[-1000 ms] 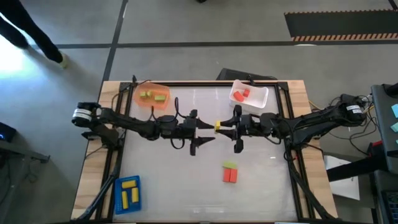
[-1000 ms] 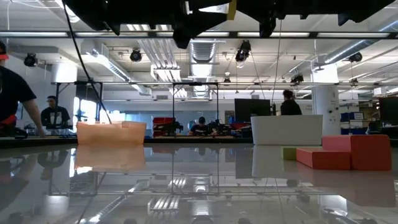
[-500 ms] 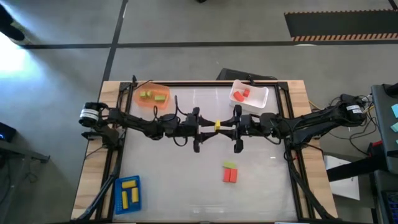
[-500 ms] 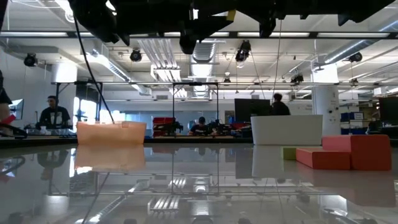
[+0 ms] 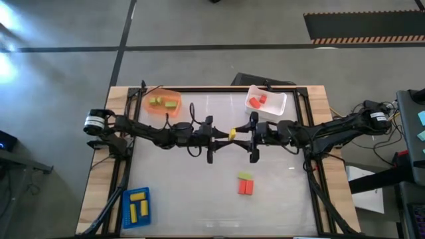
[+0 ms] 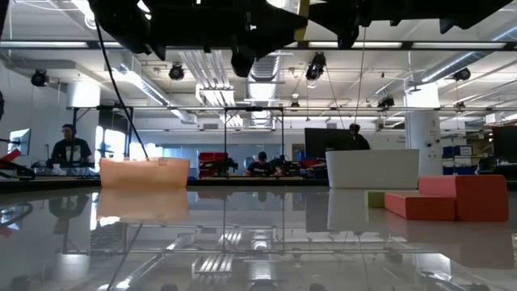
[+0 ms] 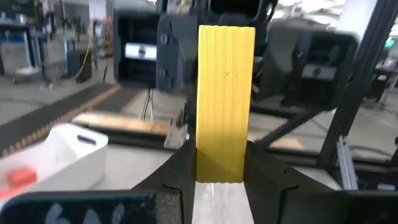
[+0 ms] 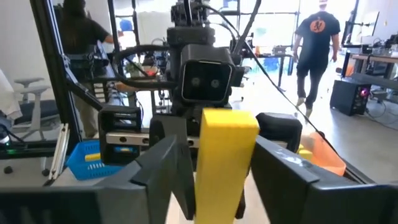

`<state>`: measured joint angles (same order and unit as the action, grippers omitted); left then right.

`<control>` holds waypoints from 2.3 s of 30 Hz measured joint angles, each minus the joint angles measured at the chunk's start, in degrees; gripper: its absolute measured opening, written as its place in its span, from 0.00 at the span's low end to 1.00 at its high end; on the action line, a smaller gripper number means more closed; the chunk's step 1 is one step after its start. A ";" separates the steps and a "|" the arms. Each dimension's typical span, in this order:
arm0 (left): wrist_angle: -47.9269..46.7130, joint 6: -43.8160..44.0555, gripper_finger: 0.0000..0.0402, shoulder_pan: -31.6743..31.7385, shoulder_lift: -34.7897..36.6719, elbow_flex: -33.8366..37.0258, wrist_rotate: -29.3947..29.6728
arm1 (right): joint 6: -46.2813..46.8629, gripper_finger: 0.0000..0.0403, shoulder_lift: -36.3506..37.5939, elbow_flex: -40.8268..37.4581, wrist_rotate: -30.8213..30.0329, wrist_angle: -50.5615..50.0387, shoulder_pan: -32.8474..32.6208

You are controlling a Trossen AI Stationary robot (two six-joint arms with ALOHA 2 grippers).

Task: Sort & place blocks by color
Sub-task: Put the yellow rectangular block into the blue basket, then put the green rectangular block into the orange bin

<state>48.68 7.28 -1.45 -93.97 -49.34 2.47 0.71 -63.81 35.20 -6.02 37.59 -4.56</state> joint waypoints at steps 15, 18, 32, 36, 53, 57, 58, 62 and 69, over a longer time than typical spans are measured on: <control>-65.94 19.02 0.21 -3.60 14.68 -3.55 1.06 | -2.92 0.59 6.78 0.07 -4.51 -7.45 0.00; -82.79 21.22 0.21 -7.16 15.99 -7.50 1.01 | -3.58 0.58 6.75 0.07 -4.57 -7.78 0.00; -117.80 52.94 0.21 -30.15 16.23 -16.63 -14.55 | -3.99 0.58 4.90 0.07 -4.64 -7.88 0.22; -118.24 73.54 0.21 -36.35 16.23 -15.92 -21.00 | -3.98 0.58 4.67 0.07 -4.64 -7.99 0.22; -104.58 115.18 0.33 -48.15 12.10 -10.26 -30.10 | -4.00 0.58 4.55 0.05 -4.61 -9.87 0.22; -104.62 115.13 0.44 -48.15 12.03 -9.37 -30.92 | -4.44 0.58 4.55 0.06 -4.61 -9.87 0.22; -104.60 115.02 0.46 -48.15 12.03 -9.35 -30.94 | -4.44 0.58 4.55 0.06 -4.61 -9.85 0.22; -104.58 113.35 0.48 -48.13 12.21 -9.71 -30.94 | -4.44 0.58 4.55 0.04 -4.61 -9.85 0.22; -104.35 100.27 0.48 -44.40 12.23 -10.63 -26.13 | -1.67 0.58 4.55 0.06 -4.59 -11.16 0.22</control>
<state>-55.67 107.55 -45.85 -81.73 -59.97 -23.66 -0.96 -59.27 35.26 -10.61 26.43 -4.34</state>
